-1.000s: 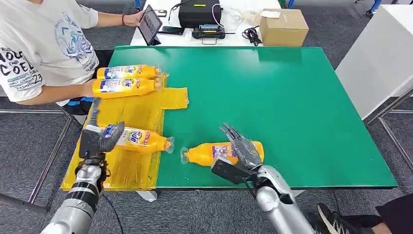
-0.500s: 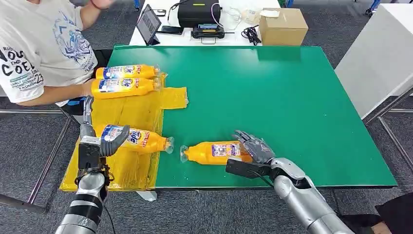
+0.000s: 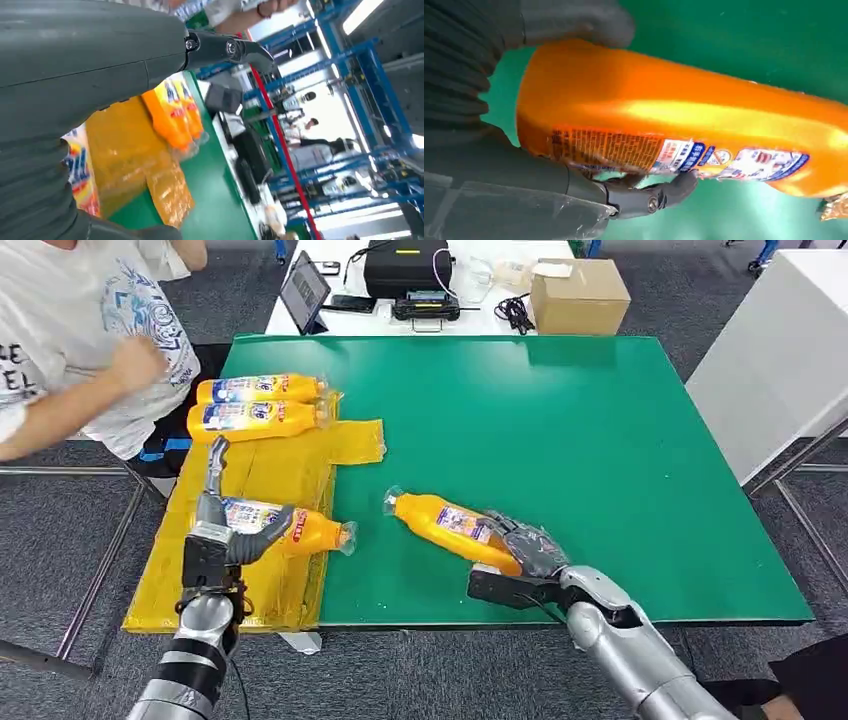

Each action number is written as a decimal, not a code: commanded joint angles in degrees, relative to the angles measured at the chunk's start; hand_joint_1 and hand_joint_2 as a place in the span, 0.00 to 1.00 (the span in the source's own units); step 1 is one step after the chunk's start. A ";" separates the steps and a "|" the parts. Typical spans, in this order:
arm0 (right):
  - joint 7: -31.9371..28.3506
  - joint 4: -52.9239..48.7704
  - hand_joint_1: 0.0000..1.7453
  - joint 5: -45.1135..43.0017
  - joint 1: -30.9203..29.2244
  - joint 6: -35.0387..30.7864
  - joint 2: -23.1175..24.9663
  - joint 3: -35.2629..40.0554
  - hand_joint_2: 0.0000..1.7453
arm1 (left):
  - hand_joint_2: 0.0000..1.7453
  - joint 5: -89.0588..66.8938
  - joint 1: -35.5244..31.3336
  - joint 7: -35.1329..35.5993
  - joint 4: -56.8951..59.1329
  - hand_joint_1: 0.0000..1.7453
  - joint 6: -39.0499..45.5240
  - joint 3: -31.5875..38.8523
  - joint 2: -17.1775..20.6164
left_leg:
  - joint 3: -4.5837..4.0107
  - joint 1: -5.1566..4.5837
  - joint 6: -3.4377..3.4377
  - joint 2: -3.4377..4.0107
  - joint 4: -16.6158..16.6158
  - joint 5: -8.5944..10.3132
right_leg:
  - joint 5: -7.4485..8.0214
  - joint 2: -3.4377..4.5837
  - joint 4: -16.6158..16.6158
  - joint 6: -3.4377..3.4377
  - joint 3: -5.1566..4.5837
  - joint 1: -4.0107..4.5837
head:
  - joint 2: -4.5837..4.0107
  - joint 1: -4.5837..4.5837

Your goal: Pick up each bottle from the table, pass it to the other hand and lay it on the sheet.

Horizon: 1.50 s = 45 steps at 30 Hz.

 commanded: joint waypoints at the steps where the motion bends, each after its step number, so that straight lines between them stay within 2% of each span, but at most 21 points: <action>1: 0.67 4.61 1.00 -1.30 1.07 4.17 -3.61 5.68 1.00 | 1.00 1.48 -3.05 -1.05 5.18 0.00 -0.64 -2.85 -1.35 | 0.14 0.07 -0.10 -0.15 -0.03 -0.01 | -0.04 -0.19 -0.07 -0.09 0.21 0.07 | 0.00 -0.02; 7: 2.61 3.04 1.00 -2.05 1.89 4.21 -4.33 5.54 1.00 | 1.00 2.77 -3.03 -1.05 5.31 0.00 -1.36 -2.54 -1.72 | 0.27 0.11 -0.11 -0.14 -0.04 -0.03 | -0.05 -0.10 -0.11 -0.10 0.35 0.12 | 0.00 0.00; 10: 4.35 0.86 1.00 -2.54 4.31 -0.02 -2.93 3.29 1.00 | 1.00 3.65 -2.57 -1.05 4.88 0.00 -1.71 -2.10 -2.09 | 0.30 0.10 -0.10 -0.16 -0.04 -0.03 | -0.06 -0.12 -0.10 -0.09 0.39 0.10 | 0.00 0.00; 12: 4.53 0.63 1.00 -2.38 4.57 -0.30 -2.63 3.38 1.00 | 1.00 3.64 -2.50 -1.05 4.81 0.00 -1.71 -2.11 -2.09 | 0.33 0.12 -0.11 -0.21 -0.05 -0.03 | -0.07 -0.16 -0.13 -0.12 0.43 0.13 | 0.00 0.00; 14: 4.48 -1.77 1.00 -1.61 7.29 -6.91 -0.01 -0.03 1.00 | 1.00 4.24 -1.97 -1.05 4.45 0.00 -1.69 -1.23 -2.38 | 0.28 0.08 -0.09 -0.14 -0.05 -0.02 | -0.04 -0.04 -0.09 -0.08 0.34 0.08 | 0.00 0.02; 16: 2.45 -8.67 1.00 1.29 13.45 -15.85 7.05 -8.24 1.00 | 1.00 4.95 -0.27 -1.01 2.96 0.00 -3.82 1.41 -3.34 | 0.35 0.10 -0.13 -0.13 -0.09 -0.05 | -0.05 -0.04 -0.14 -0.13 0.43 0.11 | 0.00 -0.02; 17: -0.66 -13.22 1.00 2.15 16.32 -23.24 11.54 -12.75 1.00 | 1.00 6.13 0.98 0.01 1.29 0.00 -5.35 2.66 -4.01 | 0.34 0.13 -0.14 -0.04 -0.08 -0.07 | -0.05 0.05 -0.13 -0.14 0.40 0.13 | 0.00 0.02; 18: 1.05 -16.10 1.00 3.90 17.34 -22.73 12.85 -12.89 1.00 | 1.00 6.61 2.10 0.47 -0.24 0.00 -6.03 2.92 -4.22 | 0.39 0.14 -0.18 -0.10 -0.11 -0.08 | -0.08 0.00 -0.15 -0.18 0.47 0.15 | 0.00 0.02; 19: -1.10 -19.96 1.00 4.52 18.93 -29.38 15.77 -15.60 1.00 | 1.00 7.41 2.82 1.48 -1.19 0.00 -7.04 3.51 -4.65 | 0.32 0.12 -0.18 -0.02 -0.07 -0.12 | -0.09 0.11 -0.07 -0.18 0.37 0.13 | 0.00 0.02; 21: -1.45 -24.37 1.00 7.16 20.17 -33.02 17.22 -16.88 1.00 | 1.00 8.32 4.01 2.45 -2.52 0.00 -8.09 3.62 -5.27 | 0.15 0.11 -0.20 0.07 0.01 -0.19 | -0.15 0.22 0.08 -0.20 0.21 0.11 | 0.00 0.02; 23: -4.35 -27.32 1.00 5.41 21.47 -37.25 19.21 -19.36 1.00 | 1.00 10.45 4.43 4.33 -2.84 0.00 -10.37 3.59 -5.85 | -0.11 0.09 -0.21 0.29 0.10 -0.27 | -0.17 0.42 0.23 -0.20 -0.13 0.11 | 0.00 -0.05; 25: -8.49 -29.76 1.00 4.86 22.88 -42.43 20.81 -21.51 1.00 | 1.00 12.75 4.76 5.96 -2.45 0.00 -12.80 2.65 -6.09 | -0.10 0.13 -0.24 0.22 0.10 -0.31 | -0.25 0.27 0.25 -0.24 -0.13 0.17 | 0.00 -0.05; 27: -12.18 -32.12 1.00 7.63 24.30 -47.06 22.86 -24.42 1.00 | 1.00 18.85 4.38 10.31 -0.69 0.00 -19.10 1.43 -6.62 | -0.24 0.11 -0.14 -0.13 0.02 -0.15 | -0.21 -0.05 0.14 -0.15 -0.19 0.15 | 0.00 0.02; 28: -13.06 -32.55 1.00 8.04 24.91 -47.06 23.46 -25.12 1.00 | 1.00 19.18 4.08 10.27 0.24 0.00 -19.14 0.72 -6.86 | -0.18 0.18 -0.16 -0.12 0.08 -0.22 | -0.26 -0.02 0.15 -0.18 -0.09 0.21 | 0.00 0.00; 29: -17.04 -33.42 1.00 9.14 25.36 -47.06 26.18 -28.56 1.00 | 1.00 21.49 3.70 11.57 1.13 0.00 -21.29 -0.01 -6.81 | -0.37 0.10 -0.09 -0.13 0.00 -0.08 | -0.14 0.01 0.13 -0.11 -0.31 0.11 | 0.00 0.00; 36: -17.89 -30.13 1.00 6.96 25.07 -47.06 26.02 -28.92 1.00 | 1.00 24.94 3.73 12.80 1.83 0.00 -23.87 -1.96 -6.28 | -0.38 0.06 -0.13 -0.05 -0.04 -0.08 | -0.10 0.03 0.04 -0.13 -0.32 0.06 | 0.00 0.00; 40: -17.24 -27.20 1.00 6.29 24.78 -47.06 25.40 -27.35 1.00 | 1.00 30.55 5.07 16.43 0.13 0.00 -28.37 -3.59 -5.52 | -0.29 0.07 -0.15 0.12 -0.04 -0.14 | -0.10 0.21 0.04 -0.14 -0.28 0.07 | 0.00 0.00; 45: -16.70 -22.70 1.00 4.88 23.46 -47.06 24.00 -24.64 1.00 | 1.00 44.53 6.53 23.65 1.28 0.00 -43.24 -7.83 -3.86 | -0.21 0.08 -0.14 0.15 -0.11 -0.14 | -0.09 0.23 -0.04 -0.14 -0.20 0.08 | 0.00 0.00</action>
